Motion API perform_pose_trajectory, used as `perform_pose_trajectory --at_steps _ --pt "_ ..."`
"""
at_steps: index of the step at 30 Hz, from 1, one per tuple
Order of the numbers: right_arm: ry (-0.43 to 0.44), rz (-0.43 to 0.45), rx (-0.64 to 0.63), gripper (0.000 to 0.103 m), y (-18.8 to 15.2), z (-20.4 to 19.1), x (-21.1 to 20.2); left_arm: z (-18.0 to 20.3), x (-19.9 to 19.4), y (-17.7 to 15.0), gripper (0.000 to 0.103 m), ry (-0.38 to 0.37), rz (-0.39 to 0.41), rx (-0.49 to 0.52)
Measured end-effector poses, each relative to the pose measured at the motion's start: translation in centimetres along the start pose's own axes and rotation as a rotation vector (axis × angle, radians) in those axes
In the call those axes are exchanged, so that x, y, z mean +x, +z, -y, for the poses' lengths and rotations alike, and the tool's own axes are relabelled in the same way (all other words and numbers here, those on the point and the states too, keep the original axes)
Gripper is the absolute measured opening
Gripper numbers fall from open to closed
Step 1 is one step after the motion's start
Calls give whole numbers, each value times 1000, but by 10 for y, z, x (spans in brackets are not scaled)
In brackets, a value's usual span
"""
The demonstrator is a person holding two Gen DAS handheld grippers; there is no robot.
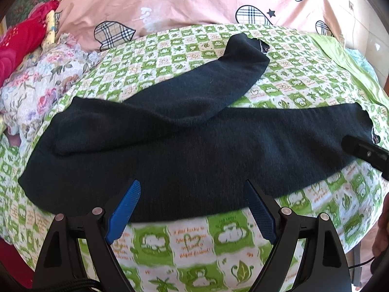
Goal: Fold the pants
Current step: 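Grasp the cuff of the folded black pant leg with the right tool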
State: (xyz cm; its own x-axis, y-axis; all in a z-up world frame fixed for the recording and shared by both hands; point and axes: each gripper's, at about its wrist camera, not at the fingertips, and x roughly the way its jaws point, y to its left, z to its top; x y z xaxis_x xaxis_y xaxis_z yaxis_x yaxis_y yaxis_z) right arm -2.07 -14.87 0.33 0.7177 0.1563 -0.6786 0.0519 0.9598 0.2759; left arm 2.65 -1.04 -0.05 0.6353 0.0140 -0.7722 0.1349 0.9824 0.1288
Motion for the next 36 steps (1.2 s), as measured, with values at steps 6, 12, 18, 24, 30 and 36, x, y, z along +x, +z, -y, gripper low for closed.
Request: perform_pose_trajectory --at_steps 6,12,18,24,30,36 --pt "25 13 33 86 28 6 6 3 9 26 88 2 8 18" --pt "80 6 96 86 62 28 19 22 25 52 88 -13 2 92" --pt "141 8 129 86 102 42 45 37 46 80 88 -1 -6 159" --pt "173 -14 156 72 149 55 81 54 70 109 88 -7 -12 226" --pt "205 -59 230 65 189 79 131 76 101 132 87 -16 -41 296" --pt "215 -88 280 62 217 96 179 85 134 145 87 -5 -87 319"
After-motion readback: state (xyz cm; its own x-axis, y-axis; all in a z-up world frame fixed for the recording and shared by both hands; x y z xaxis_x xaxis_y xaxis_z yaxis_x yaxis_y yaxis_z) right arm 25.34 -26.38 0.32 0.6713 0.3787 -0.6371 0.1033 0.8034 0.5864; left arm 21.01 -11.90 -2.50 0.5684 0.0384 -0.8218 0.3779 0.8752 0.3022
